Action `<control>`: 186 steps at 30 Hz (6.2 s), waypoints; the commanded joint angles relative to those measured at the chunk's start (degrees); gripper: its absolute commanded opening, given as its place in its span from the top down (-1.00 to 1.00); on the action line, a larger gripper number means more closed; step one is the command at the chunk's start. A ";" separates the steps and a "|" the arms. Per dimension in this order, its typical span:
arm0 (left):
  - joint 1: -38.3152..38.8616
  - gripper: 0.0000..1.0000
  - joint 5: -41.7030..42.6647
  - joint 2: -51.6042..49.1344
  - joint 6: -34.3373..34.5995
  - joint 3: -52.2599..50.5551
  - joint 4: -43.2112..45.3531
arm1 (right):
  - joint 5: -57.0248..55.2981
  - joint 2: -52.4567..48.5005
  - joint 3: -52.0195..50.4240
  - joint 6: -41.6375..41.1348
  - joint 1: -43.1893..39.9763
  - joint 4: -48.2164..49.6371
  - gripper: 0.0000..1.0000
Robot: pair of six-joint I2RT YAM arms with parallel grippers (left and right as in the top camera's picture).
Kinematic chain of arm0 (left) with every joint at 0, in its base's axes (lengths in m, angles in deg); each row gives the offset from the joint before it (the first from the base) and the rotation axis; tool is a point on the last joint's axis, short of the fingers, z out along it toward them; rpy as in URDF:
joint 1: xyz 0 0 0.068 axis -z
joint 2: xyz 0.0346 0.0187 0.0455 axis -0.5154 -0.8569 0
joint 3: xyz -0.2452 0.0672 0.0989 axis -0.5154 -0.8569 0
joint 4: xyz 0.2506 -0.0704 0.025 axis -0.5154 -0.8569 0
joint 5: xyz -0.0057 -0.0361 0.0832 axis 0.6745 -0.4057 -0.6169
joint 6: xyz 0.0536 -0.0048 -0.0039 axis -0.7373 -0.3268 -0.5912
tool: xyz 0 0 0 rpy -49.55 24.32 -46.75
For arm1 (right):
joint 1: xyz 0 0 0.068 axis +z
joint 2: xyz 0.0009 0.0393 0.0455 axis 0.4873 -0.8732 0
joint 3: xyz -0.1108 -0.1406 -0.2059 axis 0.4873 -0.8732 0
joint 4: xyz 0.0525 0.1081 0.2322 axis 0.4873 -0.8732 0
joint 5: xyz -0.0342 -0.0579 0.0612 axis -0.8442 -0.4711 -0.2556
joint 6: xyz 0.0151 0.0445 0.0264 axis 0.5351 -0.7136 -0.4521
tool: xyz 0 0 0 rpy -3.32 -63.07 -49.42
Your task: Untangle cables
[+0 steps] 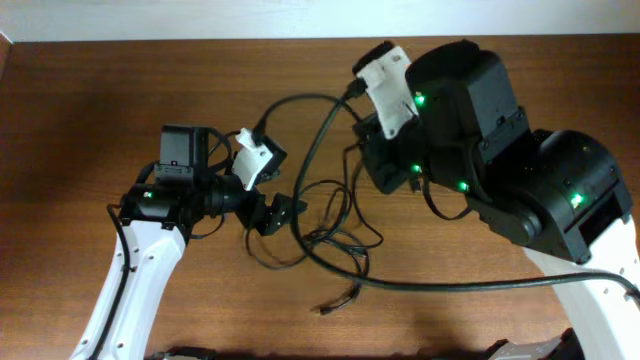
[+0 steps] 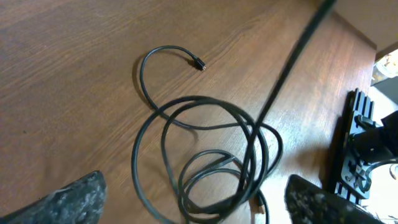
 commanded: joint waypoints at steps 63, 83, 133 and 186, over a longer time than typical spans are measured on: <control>-0.02 -0.98 -28.52 12.35 6.14 -0.17 6.32 | -1.95 -7.34 -59.56 -102.22 7.61 18.78 -0.72; 0.02 -0.85 -10.38 12.35 6.12 -0.17 5.44 | -11.54 -2.56 17.16 -10.71 -1.46 -14.38 0.92; 0.02 -0.56 -10.32 12.35 3.91 -0.17 -2.64 | 9.51 -32.57 18.45 -13.20 -77.75 -18.21 -0.97; -6.05 -0.98 -41.16 12.35 19.19 -0.17 5.27 | -4.07 -5.11 -15.72 -16.04 1.31 2.21 0.92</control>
